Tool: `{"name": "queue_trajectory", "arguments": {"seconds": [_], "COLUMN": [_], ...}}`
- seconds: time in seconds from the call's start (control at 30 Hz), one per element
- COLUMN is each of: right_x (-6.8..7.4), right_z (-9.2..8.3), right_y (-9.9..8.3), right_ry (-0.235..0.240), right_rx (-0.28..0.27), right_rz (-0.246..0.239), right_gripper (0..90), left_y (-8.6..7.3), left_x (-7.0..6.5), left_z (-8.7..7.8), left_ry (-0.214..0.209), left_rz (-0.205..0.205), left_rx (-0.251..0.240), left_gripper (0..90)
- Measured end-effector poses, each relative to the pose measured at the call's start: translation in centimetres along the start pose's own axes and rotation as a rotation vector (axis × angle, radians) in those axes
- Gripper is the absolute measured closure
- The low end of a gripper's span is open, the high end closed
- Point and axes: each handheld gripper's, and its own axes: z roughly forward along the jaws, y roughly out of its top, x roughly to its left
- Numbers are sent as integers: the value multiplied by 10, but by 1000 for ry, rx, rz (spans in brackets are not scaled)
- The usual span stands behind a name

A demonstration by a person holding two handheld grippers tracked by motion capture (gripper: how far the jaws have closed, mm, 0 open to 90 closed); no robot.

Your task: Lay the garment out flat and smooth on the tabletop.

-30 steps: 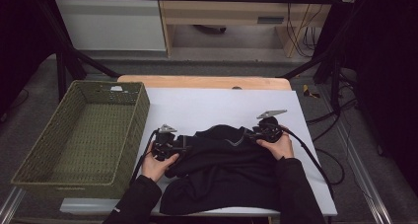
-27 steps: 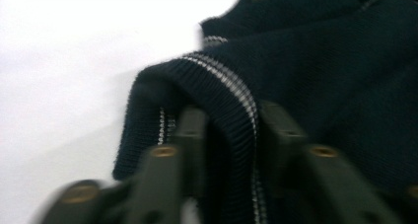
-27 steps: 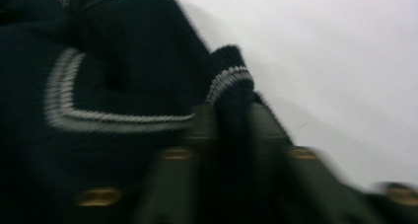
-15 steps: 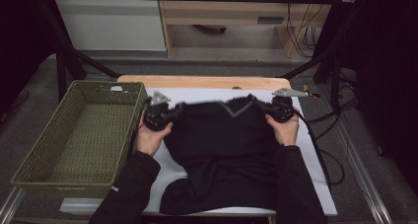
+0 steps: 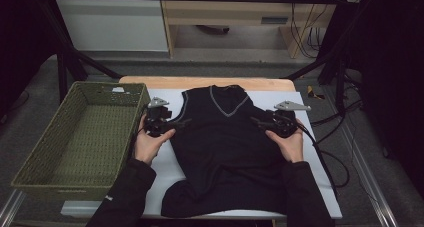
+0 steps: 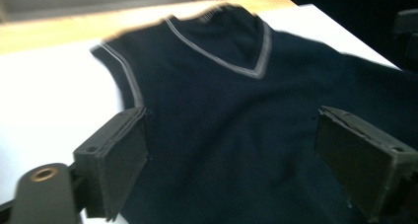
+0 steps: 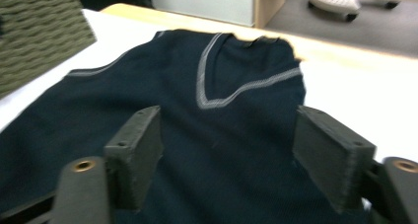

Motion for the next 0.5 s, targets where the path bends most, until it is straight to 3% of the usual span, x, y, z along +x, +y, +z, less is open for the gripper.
{"name": "queue_trajectory", "arguments": {"seconds": [0.2,0.37,0.5], "right_x": [5,11,16], "right_z": [-29,-48,-61], "right_y": [-22,-43,-60], "right_ry": [38,52,47], "right_rx": [-12,12,62], "right_rz": [24,12,-2], "right_gripper": [140,123,125], "left_y": [-33,-55,-74], "left_x": [-17,-25,-31], "left_z": [-8,-17,-26], "left_ry": [-52,-74,-73], "left_rz": [34,69,95], "left_rx": [59,81,113], "left_gripper": [14,13,28]}}
